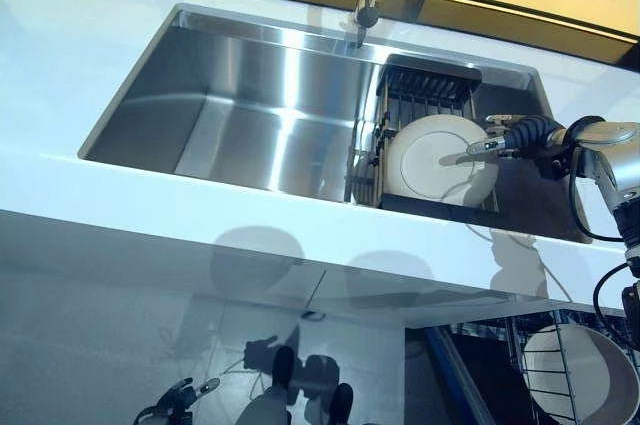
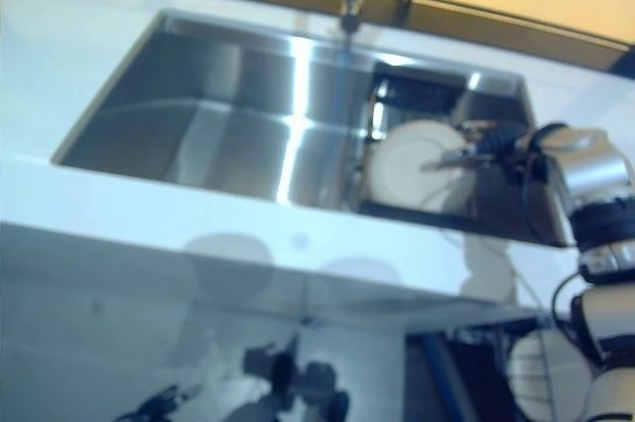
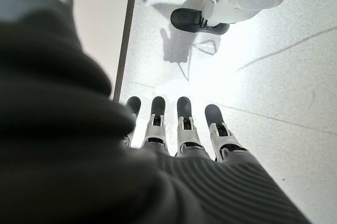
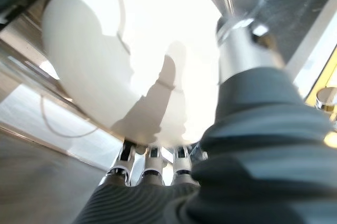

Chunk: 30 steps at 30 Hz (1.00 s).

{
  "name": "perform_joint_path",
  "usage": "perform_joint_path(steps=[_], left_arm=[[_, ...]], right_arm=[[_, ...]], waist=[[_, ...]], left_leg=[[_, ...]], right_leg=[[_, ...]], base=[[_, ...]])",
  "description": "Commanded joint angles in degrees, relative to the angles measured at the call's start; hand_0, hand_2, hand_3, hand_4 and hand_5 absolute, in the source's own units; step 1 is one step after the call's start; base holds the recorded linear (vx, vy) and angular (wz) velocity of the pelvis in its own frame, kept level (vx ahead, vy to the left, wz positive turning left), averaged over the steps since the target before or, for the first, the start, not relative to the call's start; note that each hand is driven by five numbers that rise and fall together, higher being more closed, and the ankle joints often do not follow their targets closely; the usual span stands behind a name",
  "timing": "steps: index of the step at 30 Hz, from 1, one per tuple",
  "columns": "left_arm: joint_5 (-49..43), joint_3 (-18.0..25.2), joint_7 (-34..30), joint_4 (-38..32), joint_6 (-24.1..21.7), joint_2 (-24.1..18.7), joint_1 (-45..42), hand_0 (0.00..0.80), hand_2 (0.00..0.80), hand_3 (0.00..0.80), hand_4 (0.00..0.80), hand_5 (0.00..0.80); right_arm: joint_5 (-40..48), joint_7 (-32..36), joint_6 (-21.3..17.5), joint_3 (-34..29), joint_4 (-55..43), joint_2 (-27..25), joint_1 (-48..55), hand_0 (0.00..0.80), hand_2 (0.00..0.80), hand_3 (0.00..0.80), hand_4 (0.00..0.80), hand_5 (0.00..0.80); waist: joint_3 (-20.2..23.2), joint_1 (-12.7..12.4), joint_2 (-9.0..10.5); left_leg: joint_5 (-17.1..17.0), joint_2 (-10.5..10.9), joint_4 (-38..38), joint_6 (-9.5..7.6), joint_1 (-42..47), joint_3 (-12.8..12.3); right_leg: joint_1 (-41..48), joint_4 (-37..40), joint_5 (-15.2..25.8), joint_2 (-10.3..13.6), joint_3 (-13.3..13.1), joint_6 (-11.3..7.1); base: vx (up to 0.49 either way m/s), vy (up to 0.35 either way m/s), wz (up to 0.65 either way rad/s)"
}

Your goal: Take plates into dishwasher

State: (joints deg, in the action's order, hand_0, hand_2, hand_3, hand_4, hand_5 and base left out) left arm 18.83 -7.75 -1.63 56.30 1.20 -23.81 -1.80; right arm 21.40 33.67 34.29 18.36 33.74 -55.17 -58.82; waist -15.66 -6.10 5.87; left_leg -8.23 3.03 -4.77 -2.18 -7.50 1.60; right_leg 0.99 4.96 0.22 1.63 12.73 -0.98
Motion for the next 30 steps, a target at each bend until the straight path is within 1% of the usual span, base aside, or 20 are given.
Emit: perform_joint_path(steps=[1, 4, 6, 8, 10, 15, 21, 24, 26, 28, 30], left_arm=[[-1.1, 0.1, -0.1, 2.3, -1.3, -1.9, -0.8, 0.000, 0.000, 0.000, 0.000, 0.000], [-1.4, 0.2, -0.1, 2.3, -1.1, -1.9, -0.9, 0.000, 0.000, 0.000, 0.000, 0.000], [-1.6, 0.1, 0.1, 2.2, -1.1, -1.8, -1.1, 0.000, 0.000, 0.000, 0.000, 0.000], [-1.8, 0.0, 0.2, 2.3, -1.2, -1.7, -1.2, 0.000, 0.000, 0.000, 0.000, 0.000], [-1.8, -0.2, 0.5, 2.3, -1.1, -1.6, -1.2, 0.000, 0.000, 0.000, 0.000, 0.000], [-1.5, -0.6, 0.2, 2.8, -1.0, -1.8, -0.7, 0.000, 0.000, 0.000, 0.000, 0.000], [-1.8, -0.8, 0.3, 3.2, -1.5, -1.6, -1.2, 0.000, 0.000, 0.000, 0.000, 0.000], [-1.8, -0.8, 0.4, 3.3, -1.5, -1.7, -1.2, 0.000, 0.000, 0.000, 0.000, 0.000], [-1.8, -0.8, 0.5, 3.2, -1.3, -1.7, -1.1, 0.000, 0.000, 0.000, 0.000, 0.000], [-1.4, -1.3, 0.8, 3.3, -1.6, -1.5, -1.1, 0.000, 0.000, 0.000, 0.000, 0.000], [-1.1, -1.5, 0.9, 3.3, -1.5, -1.5, -1.1, 0.000, 0.000, 0.000, 0.000, 0.000]], right_arm=[[7.7, 5.4, 2.4, 5.7, -6.3, 3.1, 5.0, 0.800, 0.800, 0.800, 0.800, 0.800], [9.1, 3.8, 2.6, 4.6, -6.1, 3.2, 5.7, 0.800, 0.800, 0.800, 0.800, 0.800], [11.2, 0.9, 3.9, 4.0, -6.4, 3.4, 6.0, 0.800, 0.800, 0.800, 0.800, 0.800], [11.2, 1.1, 3.6, 3.4, -5.6, 3.6, 6.1, 0.800, 0.800, 0.800, 0.800, 0.800], [13.2, -1.5, 3.5, 3.1, -5.4, 3.7, 5.8, 0.800, 0.800, 0.800, 0.800, 0.800], [15.9, -1.9, 3.5, 2.6, -5.0, 3.7, 4.5, 0.800, 0.800, 0.800, 0.800, 0.800], [16.1, -2.8, 3.6, 3.1, -5.0, 3.8, 4.1, 0.800, 0.800, 0.800, 0.800, 0.800], [14.7, -3.4, 2.6, 3.3, -4.8, 4.0, 3.8, 0.800, 0.800, 0.800, 0.800, 0.800], [14.7, -6.0, 1.6, 3.5, -4.3, 4.0, 3.3, 0.800, 0.800, 0.800, 0.800, 0.800], [17.2, -9.6, 0.4, 3.6, -3.3, 3.8, 1.9, 0.800, 0.800, 0.800, 0.800, 0.800], [17.9, -11.7, -0.4, 3.0, -2.1, 3.6, 0.7, 0.800, 0.800, 0.800, 0.800, 0.800]], waist=[[0.8, -1.0, -0.67], [1.1, -0.9, -0.51], [1.3, -0.9, -0.42], [1.6, -0.9, -0.31], [1.6, -0.9, -0.24], [1.7, -0.8, -0.38], [2.0, -0.9, -0.36], [2.1, -0.9, -0.28], [2.1, -1.0, -0.22], [2.2, -1.1, -0.25], [2.2, -1.2, -0.24]], left_leg=[[8.9, -1.0, -0.2, 1.17, 3.9, 0.4], [9.0, -1.1, -0.2, 1.24, 4.0, 0.4], [9.0, -1.1, -0.2, 1.28, 4.1, 0.4], [9.1, -1.1, -0.2, 1.24, 4.3, 0.3], [9.2, -1.2, -0.2, 1.24, 4.6, 0.1], [9.4, -1.1, -0.2, 1.18, 5.0, 0.0], [9.4, -1.2, -0.2, 1.22, 5.2, 0.0], [9.4, -1.2, -0.2, 1.19, 5.3, -0.1], [9.5, -1.2, -0.2, 1.16, 5.5, -0.1], [9.5, -1.2, -0.2, 1.15, 5.6, -0.1], [9.7, -1.3, -0.2, 1.17, 5.8, -0.1]], right_leg=[[-2.0, 0.0, 1.0, 1.3, 0.0, -2.90], [-1.9, 0.0, 1.0, 1.2, -0.1, -2.99], [-1.7, 0.0, 1.0, 1.2, 0.0, -3.00], [-1.6, 0.0, 0.9, 1.2, -0.1, -3.04], [-1.4, 0.0, 0.9, 1.2, -0.1, -3.02], [-1.1, 0.0, 1.0, 1.1, -0.2, -3.05], [-0.8, 0.0, 0.9, 1.2, -0.1, -3.04], [-0.7, 0.0, 0.9, 1.2, -0.2, -3.06], [-0.6, 0.0, 0.9, 1.2, -0.2, -3.05], [-0.5, 0.0, 0.8, 1.1, -0.2, -3.05], [-0.3, 0.0, 0.7, 1.1, -0.1, -3.03]], base=[[0.000, 0.000, 0.00], [0.000, 0.000, 0.00], [0.000, 0.000, 0.00], [0.000, 0.000, 0.00], [0.000, 0.000, 0.00], [0.000, 0.000, 0.00], [0.000, 0.000, 0.00], [0.000, 0.000, 0.00], [0.000, 0.000, 0.00], [0.000, 0.000, 0.00], [0.000, 0.000, 0.00]])
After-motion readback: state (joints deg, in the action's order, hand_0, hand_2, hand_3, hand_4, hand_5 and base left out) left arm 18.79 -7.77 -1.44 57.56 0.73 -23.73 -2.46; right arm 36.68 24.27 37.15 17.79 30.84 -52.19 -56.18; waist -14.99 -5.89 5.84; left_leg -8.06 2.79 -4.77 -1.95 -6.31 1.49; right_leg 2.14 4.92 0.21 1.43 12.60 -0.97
